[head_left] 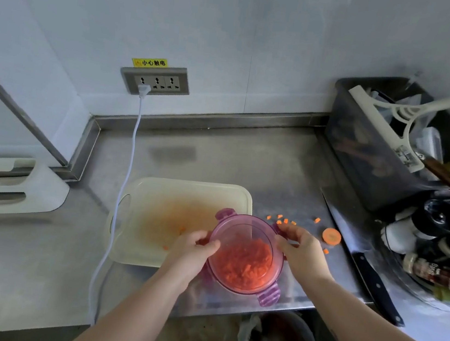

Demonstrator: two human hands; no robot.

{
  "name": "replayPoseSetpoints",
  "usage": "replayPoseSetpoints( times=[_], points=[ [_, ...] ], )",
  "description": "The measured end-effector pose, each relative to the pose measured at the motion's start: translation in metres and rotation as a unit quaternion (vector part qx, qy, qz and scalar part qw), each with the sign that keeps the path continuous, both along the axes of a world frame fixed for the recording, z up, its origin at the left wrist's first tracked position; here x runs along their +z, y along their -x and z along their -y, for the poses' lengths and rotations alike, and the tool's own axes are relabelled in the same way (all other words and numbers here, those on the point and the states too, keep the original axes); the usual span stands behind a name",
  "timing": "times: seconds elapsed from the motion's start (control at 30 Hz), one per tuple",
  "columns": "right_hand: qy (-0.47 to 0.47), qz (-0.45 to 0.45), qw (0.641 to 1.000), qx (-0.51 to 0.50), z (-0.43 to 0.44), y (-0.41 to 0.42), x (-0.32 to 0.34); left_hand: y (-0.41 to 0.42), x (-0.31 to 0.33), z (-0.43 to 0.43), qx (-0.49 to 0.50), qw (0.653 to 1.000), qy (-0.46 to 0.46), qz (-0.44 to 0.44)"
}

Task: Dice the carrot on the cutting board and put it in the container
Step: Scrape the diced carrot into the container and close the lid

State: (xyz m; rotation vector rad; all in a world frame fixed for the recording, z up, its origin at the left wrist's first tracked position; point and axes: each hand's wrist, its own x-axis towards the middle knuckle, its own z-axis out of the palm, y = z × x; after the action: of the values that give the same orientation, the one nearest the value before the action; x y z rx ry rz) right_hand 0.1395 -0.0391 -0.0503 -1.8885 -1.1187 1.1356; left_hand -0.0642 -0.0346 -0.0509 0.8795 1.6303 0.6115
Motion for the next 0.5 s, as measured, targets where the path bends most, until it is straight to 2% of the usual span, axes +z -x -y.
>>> replayPoseSetpoints(
  times=[0.07, 0.17, 0.23, 0.33, 0.4, 0.5],
  points=[
    [0.002, 0.018, 1.000, 0.014, 0.000, 0.000, 0.000, 0.002, -0.001, -0.002, -0.005, 1.000, 0.000, 0.013],
    [-0.028, 0.089, 0.995, 0.034, 0.001, 0.004, -0.002, 0.012, -0.007, -0.008, -0.104, 0.992, -0.031, -0.061],
    [-0.061, 0.135, 0.988, 0.043, 0.005, 0.008, -0.004, 0.016, -0.006, -0.015, -0.209, 0.968, -0.056, -0.125],
    [-0.068, 0.190, 0.977, 0.064, 0.008, 0.010, -0.006, 0.018, -0.001, -0.028, -0.347, 0.906, -0.100, -0.221],
    [-0.055, 0.196, 0.976, 0.073, 0.006, 0.011, -0.003, 0.018, 0.004, -0.036, -0.397, 0.878, -0.112, -0.242],
    [-0.034, 0.177, 0.981, 0.076, 0.002, 0.011, 0.005, 0.020, 0.005, -0.046, -0.426, 0.869, -0.093, -0.234]
  ],
)
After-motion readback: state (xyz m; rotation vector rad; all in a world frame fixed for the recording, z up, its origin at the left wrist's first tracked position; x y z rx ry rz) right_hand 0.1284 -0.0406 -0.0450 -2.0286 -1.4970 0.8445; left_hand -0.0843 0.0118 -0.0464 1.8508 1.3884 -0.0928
